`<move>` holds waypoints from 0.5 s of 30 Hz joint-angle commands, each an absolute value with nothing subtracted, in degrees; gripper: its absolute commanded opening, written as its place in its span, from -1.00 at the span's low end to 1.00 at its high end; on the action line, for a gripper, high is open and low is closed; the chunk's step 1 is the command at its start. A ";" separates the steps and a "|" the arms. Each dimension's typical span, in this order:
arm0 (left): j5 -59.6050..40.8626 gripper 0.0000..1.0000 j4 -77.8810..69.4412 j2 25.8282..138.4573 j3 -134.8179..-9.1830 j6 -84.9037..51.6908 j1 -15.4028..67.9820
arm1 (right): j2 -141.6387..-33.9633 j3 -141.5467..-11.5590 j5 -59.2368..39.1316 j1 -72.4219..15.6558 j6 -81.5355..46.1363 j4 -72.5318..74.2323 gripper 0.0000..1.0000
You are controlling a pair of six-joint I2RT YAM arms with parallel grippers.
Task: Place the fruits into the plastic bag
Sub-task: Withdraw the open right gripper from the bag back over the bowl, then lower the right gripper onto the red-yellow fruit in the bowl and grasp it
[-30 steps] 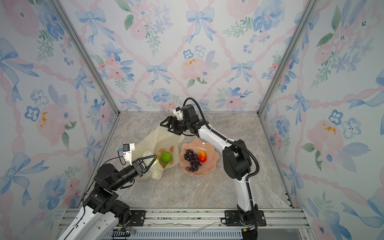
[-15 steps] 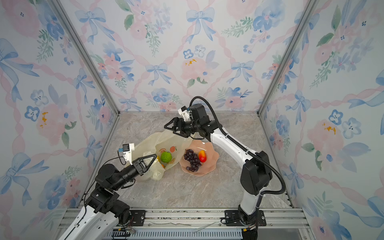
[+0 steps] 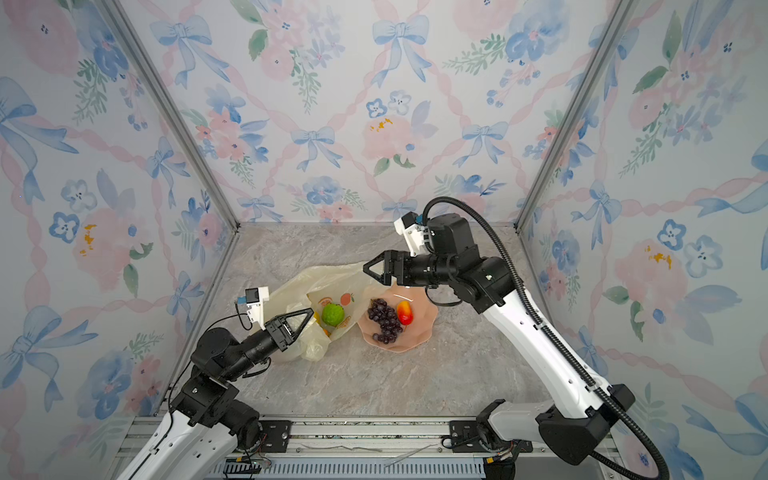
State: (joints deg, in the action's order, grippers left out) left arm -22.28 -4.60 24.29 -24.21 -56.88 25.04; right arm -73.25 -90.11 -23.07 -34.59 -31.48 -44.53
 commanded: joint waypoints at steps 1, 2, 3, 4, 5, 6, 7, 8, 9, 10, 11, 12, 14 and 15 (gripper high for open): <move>-21.97 -1.00 -4.75 23.63 -23.76 -56.95 24.81 | -71.64 -90.67 -7.40 -33.12 -23.60 -61.74 0.79; -22.06 -1.00 -4.75 23.69 -23.87 -56.91 24.82 | -71.13 -90.21 -5.12 -32.51 -22.92 -63.97 0.79; -22.16 -1.00 -4.75 23.73 -23.87 -56.87 24.80 | -70.72 -89.55 -3.58 -32.06 -22.56 -65.60 0.78; -22.15 -1.00 -4.75 23.82 -23.94 -56.87 24.79 | -70.43 -88.61 -2.33 -31.54 -22.29 -67.06 0.78; -22.28 -1.00 -4.88 23.82 -23.96 -56.87 24.86 | -70.19 -87.31 -1.63 -31.22 -22.07 -67.98 0.77; -22.24 -1.00 -4.86 23.82 -23.92 -56.87 24.84 | -69.99 -86.07 -1.35 -30.92 -22.06 -68.20 0.76; -22.24 -1.00 -4.91 23.73 -23.83 -56.87 24.81 | -70.01 -84.62 -1.17 -30.81 -22.06 -68.24 0.75; -22.24 -1.00 -4.92 23.69 -23.82 -56.87 24.79 | -70.11 -83.26 -1.11 -30.76 -22.08 -68.16 0.74; -22.29 -1.00 -4.93 23.64 -23.82 -56.87 24.74 | -70.31 -82.18 -1.11 -30.76 -22.23 -67.80 0.73; -22.28 -1.00 -4.95 23.56 -23.83 -56.87 24.77 | -70.68 -80.86 -1.39 -30.76 -22.44 -66.91 0.71; -22.24 -1.00 -4.91 23.45 -23.83 -56.87 24.73 | -71.02 -79.71 -1.78 -30.76 -22.65 -65.83 0.69; -22.24 -1.00 -4.92 23.38 -23.81 -56.94 24.78 | -71.42 -78.90 -2.06 -30.76 -22.75 -64.80 0.66; -22.15 -1.00 -5.08 23.38 -23.78 -57.04 24.79 | -73.05 -77.16 -2.48 -30.76 -22.80 -62.50 0.63; -22.15 -1.00 -5.17 23.38 -23.73 -57.12 24.76 | -74.01 -76.63 -2.79 -30.67 -22.77 -61.63 0.61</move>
State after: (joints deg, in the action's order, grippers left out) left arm -22.28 -4.60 24.14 -24.21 -56.90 25.04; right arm -72.38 -78.04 -3.66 -31.16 -23.40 -63.33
